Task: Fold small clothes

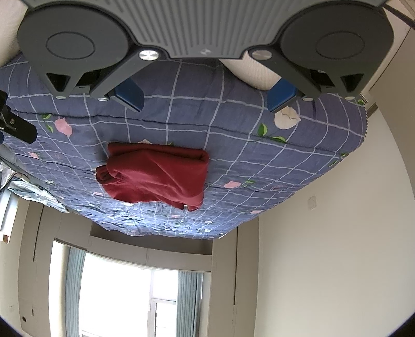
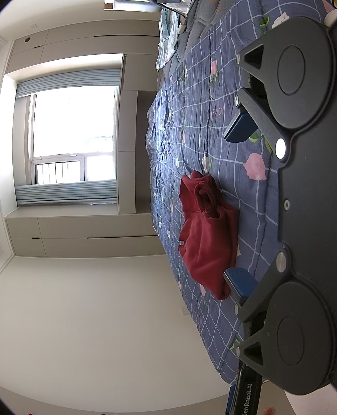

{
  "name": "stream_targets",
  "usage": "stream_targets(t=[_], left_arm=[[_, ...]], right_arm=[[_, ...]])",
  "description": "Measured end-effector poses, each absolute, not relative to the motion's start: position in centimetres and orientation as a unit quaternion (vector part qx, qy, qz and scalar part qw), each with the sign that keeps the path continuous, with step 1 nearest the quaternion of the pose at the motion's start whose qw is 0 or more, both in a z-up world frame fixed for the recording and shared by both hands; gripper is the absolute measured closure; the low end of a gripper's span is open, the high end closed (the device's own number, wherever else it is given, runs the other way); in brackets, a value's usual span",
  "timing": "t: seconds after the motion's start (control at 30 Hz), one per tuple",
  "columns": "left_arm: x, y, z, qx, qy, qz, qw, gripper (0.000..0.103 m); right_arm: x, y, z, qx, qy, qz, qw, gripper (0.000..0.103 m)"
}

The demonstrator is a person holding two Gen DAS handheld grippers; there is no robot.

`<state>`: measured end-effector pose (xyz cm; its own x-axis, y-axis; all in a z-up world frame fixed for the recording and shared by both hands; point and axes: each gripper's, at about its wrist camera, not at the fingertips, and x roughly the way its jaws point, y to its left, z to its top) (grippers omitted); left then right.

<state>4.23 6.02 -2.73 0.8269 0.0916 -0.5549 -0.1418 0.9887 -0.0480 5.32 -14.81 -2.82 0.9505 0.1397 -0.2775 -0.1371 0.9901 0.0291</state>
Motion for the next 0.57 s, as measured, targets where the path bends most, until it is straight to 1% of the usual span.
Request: stream_targets(t=[0.17,0.57], left_arm=[[4.27,5.60,-2.76,-0.016,0.289,0.079,0.954,0.000],[4.32,5.89,-2.58,-0.018,0.289,0.076,0.954,0.000]], right_arm=[[5.31,-14.79,-2.85,0.005,0.141,0.070,0.987,0.001],[5.35,-14.70,-2.92,0.005,0.142,0.071,0.987,0.001]])
